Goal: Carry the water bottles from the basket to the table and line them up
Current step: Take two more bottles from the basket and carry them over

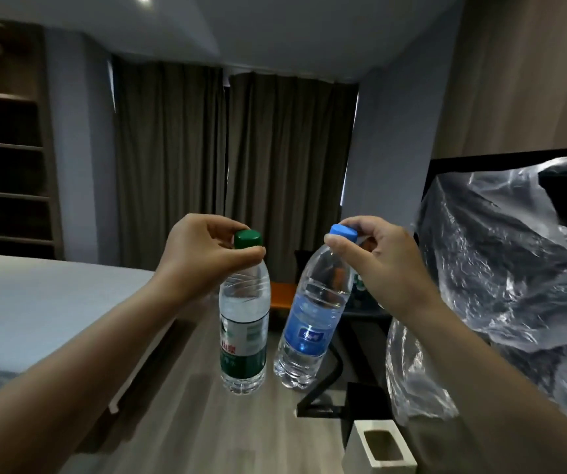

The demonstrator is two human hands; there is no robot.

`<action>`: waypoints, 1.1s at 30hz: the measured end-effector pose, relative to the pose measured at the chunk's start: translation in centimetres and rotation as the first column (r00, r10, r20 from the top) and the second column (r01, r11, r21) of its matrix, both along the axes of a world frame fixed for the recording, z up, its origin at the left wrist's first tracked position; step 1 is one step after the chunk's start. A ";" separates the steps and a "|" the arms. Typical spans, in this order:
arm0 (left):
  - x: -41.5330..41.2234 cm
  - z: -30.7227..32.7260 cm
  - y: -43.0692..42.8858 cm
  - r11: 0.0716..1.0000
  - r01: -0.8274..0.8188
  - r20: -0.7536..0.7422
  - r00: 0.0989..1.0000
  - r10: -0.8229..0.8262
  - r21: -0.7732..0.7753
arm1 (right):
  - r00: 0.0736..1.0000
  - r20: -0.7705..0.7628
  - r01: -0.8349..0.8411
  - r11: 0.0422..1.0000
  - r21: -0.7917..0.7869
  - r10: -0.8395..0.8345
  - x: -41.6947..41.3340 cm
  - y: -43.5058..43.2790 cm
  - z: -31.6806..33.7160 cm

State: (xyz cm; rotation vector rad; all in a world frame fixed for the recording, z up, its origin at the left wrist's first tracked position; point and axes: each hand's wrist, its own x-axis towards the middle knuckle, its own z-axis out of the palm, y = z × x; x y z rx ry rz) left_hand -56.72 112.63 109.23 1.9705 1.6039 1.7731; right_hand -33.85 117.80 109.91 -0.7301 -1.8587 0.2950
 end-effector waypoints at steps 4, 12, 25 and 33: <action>-1.2 0.1 6.2 0.999 0.043 -0.008 0.999 -0.043 -0.013 | 1.000 -0.015 0.026 0.999 0.022 -0.026 -1.7 5.8 -0.1; -2.0 1.0 18.0 0.998 0.033 0.045 0.998 -0.036 0.052 | 0.992 -0.102 -0.071 0.997 0.039 0.074 -3.3 18.6 0.6; -5.0 2.5 35.5 0.988 0.031 0.079 0.996 -0.043 0.148 | 0.946 -0.317 -0.074 0.997 0.012 0.074 -7.1 36.4 2.0; -10.9 2.7 47.0 0.976 0.047 0.060 0.996 -0.061 0.212 | 0.946 -0.318 -0.055 0.998 0.029 0.062 -13.1 47.4 2.3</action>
